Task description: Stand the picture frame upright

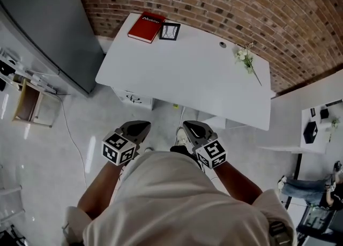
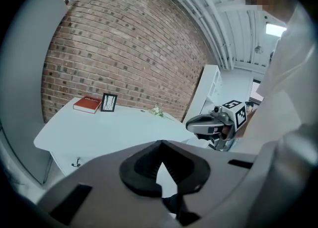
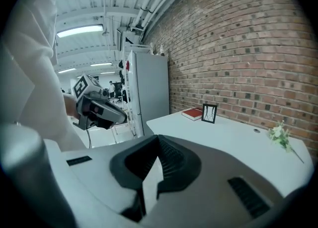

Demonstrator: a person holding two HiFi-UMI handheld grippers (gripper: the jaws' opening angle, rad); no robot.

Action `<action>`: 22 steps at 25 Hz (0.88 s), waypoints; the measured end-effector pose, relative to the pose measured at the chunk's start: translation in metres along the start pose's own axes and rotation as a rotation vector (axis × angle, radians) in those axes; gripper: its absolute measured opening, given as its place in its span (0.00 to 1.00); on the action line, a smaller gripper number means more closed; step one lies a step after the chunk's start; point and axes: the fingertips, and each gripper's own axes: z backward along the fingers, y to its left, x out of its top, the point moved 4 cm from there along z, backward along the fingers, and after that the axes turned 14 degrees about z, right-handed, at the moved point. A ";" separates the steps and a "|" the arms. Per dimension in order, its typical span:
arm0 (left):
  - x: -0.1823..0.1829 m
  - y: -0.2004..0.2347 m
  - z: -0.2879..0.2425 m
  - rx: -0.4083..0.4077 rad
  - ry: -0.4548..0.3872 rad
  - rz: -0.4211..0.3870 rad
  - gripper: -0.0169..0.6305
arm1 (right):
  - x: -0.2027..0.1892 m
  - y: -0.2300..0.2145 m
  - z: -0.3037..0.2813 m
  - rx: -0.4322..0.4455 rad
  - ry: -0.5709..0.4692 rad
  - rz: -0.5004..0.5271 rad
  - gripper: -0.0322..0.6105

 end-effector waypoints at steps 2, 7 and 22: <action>-0.004 0.001 0.005 -0.002 0.003 -0.004 0.02 | 0.001 0.007 0.000 0.001 0.000 0.007 0.06; -0.009 0.004 0.016 0.002 0.001 -0.002 0.02 | 0.006 0.019 -0.001 0.001 -0.003 0.026 0.06; -0.015 0.020 0.046 0.029 -0.048 0.033 0.02 | 0.020 0.037 -0.019 0.042 -0.003 0.071 0.05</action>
